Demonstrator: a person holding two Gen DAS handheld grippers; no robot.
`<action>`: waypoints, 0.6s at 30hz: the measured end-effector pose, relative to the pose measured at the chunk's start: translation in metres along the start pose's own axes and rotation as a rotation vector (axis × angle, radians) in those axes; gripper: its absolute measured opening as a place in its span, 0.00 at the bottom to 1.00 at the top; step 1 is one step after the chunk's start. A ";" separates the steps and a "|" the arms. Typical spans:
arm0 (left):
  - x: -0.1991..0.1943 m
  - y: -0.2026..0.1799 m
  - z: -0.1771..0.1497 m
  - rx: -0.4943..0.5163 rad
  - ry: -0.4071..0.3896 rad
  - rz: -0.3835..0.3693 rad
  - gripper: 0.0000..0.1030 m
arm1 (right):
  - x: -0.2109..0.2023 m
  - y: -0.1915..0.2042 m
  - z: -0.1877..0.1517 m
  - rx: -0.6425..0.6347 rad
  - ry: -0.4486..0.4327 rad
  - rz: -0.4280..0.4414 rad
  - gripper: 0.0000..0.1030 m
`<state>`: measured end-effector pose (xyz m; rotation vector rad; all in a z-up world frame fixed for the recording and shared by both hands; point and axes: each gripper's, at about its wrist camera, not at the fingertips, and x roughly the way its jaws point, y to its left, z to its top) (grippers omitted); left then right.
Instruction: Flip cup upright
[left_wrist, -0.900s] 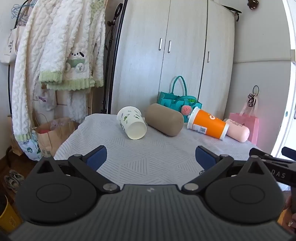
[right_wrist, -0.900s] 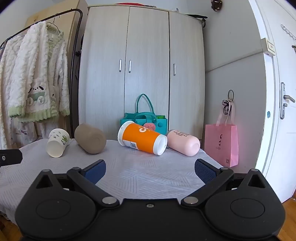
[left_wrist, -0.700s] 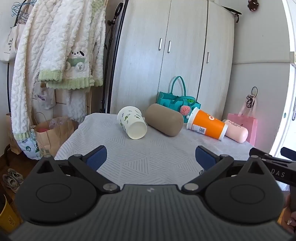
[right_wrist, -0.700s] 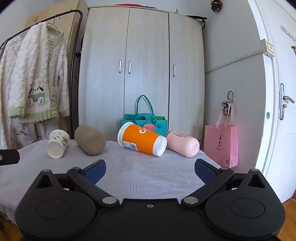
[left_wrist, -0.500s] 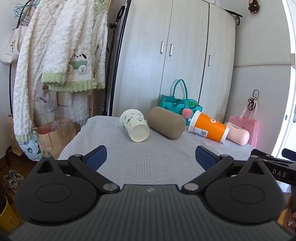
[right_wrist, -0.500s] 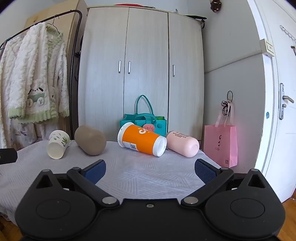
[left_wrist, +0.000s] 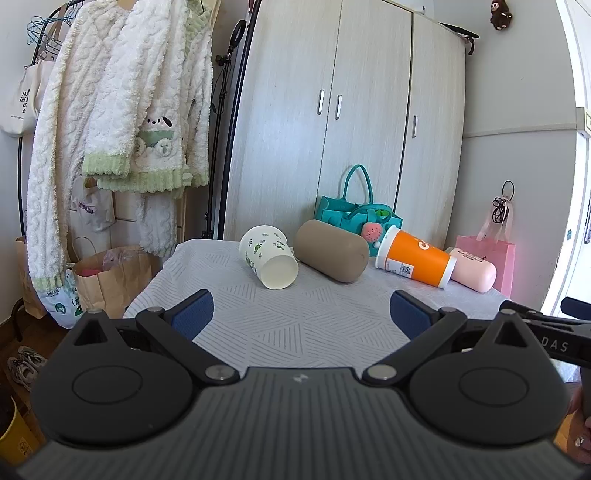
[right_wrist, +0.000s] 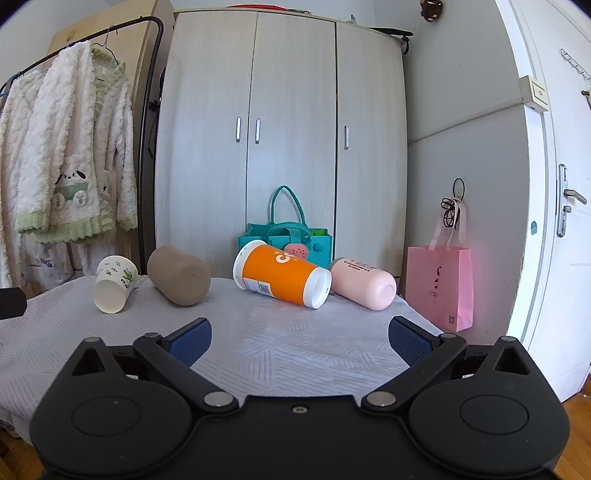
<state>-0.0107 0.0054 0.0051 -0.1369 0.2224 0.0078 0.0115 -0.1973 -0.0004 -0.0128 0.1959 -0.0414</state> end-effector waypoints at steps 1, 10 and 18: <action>0.000 0.000 0.000 -0.001 -0.002 -0.001 1.00 | 0.000 0.000 0.000 0.001 0.000 0.000 1.00; -0.003 -0.002 -0.001 0.013 -0.001 -0.016 1.00 | 0.001 0.000 -0.002 -0.005 0.003 0.000 1.00; -0.004 0.001 -0.001 0.013 -0.010 -0.023 1.00 | 0.000 0.000 -0.003 -0.004 0.000 0.004 1.00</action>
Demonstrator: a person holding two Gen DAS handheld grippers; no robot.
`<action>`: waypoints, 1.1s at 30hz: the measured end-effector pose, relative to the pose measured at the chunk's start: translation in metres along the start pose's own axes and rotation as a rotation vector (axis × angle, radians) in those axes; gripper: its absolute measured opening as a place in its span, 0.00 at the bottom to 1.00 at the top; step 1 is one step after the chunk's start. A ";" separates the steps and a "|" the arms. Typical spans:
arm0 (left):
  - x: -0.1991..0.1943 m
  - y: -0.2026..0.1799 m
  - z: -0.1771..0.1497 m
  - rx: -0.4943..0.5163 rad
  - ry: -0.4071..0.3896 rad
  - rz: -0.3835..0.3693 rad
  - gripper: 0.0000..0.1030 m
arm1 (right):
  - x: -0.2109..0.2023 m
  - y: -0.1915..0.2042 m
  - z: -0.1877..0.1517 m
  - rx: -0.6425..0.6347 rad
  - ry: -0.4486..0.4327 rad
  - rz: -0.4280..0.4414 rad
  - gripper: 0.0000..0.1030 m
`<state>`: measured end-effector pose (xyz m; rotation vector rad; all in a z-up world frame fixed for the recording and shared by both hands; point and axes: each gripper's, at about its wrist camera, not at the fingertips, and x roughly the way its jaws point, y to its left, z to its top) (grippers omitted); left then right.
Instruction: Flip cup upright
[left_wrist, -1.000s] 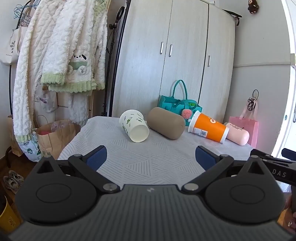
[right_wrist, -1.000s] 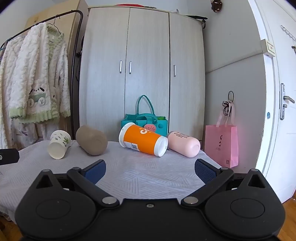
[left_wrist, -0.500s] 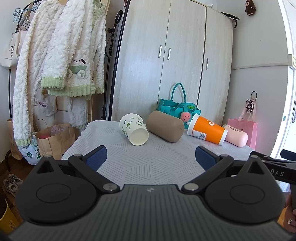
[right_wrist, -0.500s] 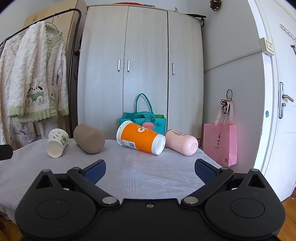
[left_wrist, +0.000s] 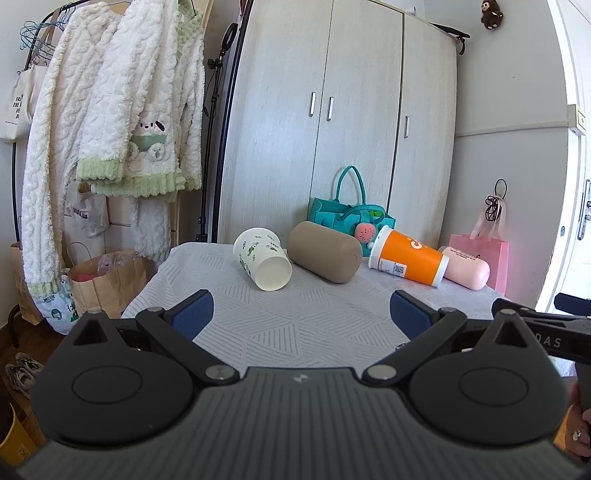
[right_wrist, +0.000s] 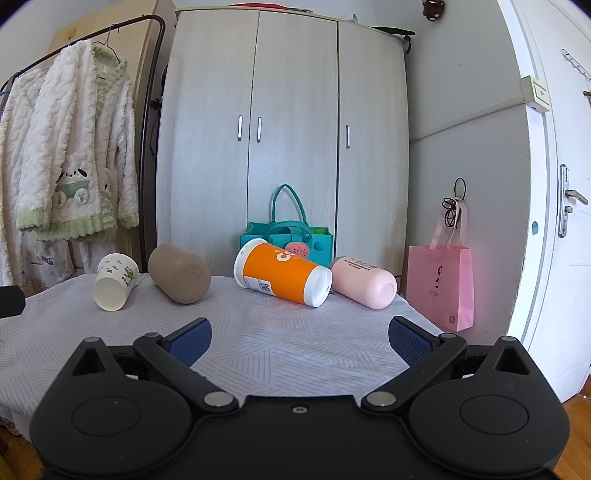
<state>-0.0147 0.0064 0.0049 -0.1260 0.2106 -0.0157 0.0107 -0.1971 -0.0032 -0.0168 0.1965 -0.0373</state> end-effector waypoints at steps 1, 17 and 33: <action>0.000 0.000 -0.001 -0.003 -0.001 0.000 1.00 | 0.000 0.000 0.000 0.000 0.000 0.000 1.00; -0.002 0.000 -0.002 0.012 -0.011 -0.004 1.00 | -0.001 0.002 0.000 -0.012 0.008 0.002 1.00; -0.002 0.000 -0.003 0.003 -0.009 -0.022 1.00 | 0.003 0.001 0.001 -0.018 0.022 0.003 1.00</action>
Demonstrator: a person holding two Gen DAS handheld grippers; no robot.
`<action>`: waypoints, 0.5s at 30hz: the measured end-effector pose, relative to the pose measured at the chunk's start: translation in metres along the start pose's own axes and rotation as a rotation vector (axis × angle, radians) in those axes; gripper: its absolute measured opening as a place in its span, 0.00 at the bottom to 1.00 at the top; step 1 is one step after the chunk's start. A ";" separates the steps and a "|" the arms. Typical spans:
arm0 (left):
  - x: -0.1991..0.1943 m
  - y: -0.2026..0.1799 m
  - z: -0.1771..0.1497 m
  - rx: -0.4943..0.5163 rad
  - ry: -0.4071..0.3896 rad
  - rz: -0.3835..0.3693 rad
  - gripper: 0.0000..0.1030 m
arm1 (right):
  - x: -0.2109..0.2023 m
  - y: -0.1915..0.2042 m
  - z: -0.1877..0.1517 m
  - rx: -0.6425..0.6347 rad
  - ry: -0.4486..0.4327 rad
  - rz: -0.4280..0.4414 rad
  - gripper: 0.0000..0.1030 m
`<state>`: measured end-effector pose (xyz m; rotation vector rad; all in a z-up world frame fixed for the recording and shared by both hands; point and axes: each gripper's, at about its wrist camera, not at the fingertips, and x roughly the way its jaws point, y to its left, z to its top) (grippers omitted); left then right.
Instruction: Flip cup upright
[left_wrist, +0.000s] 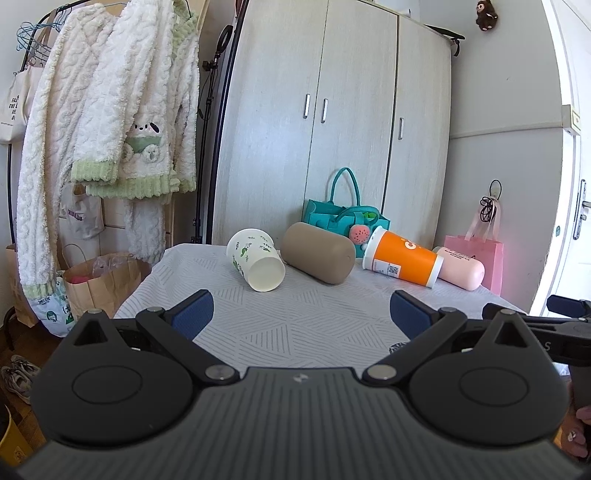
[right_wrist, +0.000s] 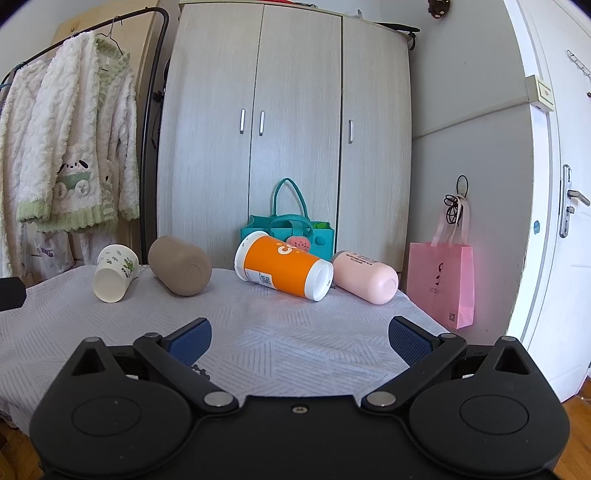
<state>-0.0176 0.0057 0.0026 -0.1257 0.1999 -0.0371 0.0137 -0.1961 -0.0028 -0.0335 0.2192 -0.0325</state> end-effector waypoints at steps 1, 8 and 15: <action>0.000 0.000 0.000 -0.001 0.000 0.000 1.00 | 0.000 0.000 0.000 0.000 0.001 0.000 1.00; 0.000 0.000 -0.001 0.001 0.003 0.001 1.00 | 0.002 0.001 -0.001 0.001 0.006 -0.003 1.00; 0.001 0.001 -0.001 -0.001 0.003 0.000 1.00 | 0.002 0.001 -0.002 -0.002 0.012 0.001 1.00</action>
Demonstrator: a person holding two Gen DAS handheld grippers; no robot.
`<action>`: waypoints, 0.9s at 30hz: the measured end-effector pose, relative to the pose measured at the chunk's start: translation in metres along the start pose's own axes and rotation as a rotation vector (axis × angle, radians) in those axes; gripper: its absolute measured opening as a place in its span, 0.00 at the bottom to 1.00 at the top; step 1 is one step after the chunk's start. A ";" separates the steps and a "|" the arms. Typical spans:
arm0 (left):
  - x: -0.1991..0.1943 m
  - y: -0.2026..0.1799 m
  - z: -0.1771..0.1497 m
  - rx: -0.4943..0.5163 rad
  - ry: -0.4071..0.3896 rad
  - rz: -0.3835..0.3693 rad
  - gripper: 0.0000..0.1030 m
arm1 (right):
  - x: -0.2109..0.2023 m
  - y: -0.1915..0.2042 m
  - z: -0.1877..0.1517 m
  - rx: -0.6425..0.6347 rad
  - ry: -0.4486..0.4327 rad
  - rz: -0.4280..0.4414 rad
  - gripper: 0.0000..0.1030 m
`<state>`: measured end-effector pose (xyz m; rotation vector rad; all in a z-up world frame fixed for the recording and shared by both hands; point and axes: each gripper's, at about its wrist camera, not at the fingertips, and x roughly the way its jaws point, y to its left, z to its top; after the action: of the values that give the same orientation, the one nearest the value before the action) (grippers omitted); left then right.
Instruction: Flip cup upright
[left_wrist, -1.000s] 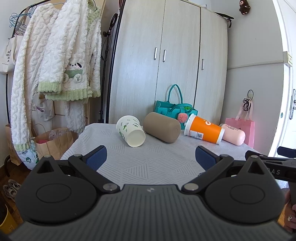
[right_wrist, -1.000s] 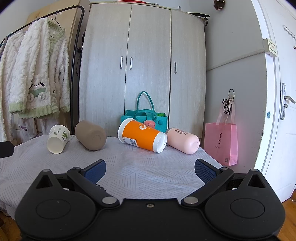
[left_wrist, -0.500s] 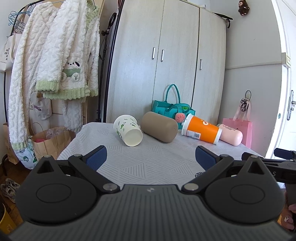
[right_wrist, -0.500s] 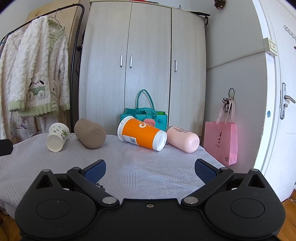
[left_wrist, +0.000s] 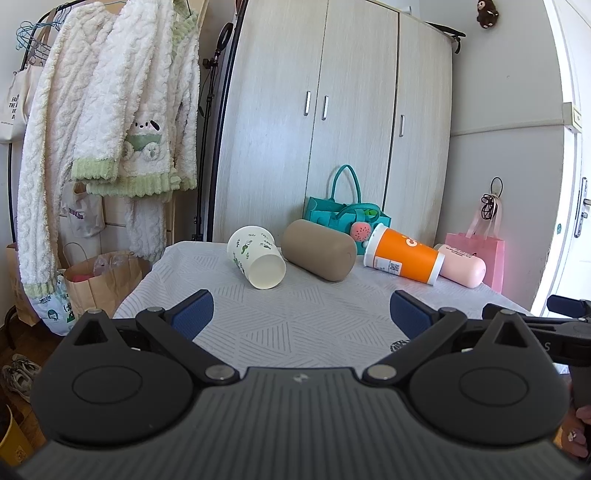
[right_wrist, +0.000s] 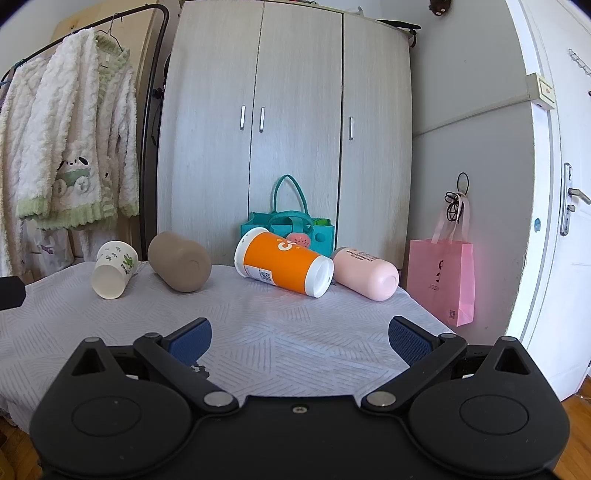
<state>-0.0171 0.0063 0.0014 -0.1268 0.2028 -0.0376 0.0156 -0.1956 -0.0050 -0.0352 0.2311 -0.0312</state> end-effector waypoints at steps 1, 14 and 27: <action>0.000 0.000 0.000 0.001 0.001 -0.001 1.00 | 0.000 0.000 0.000 -0.002 0.001 0.001 1.00; 0.006 0.009 0.017 -0.047 0.103 0.018 1.00 | -0.009 -0.013 0.029 -0.066 0.019 0.219 1.00; 0.073 0.045 0.054 -0.249 0.342 -0.053 1.00 | 0.057 0.025 0.104 -0.369 0.301 0.691 1.00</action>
<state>0.0662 0.0533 0.0337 -0.3749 0.5460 -0.0868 0.0953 -0.1692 0.0819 -0.3173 0.5379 0.6989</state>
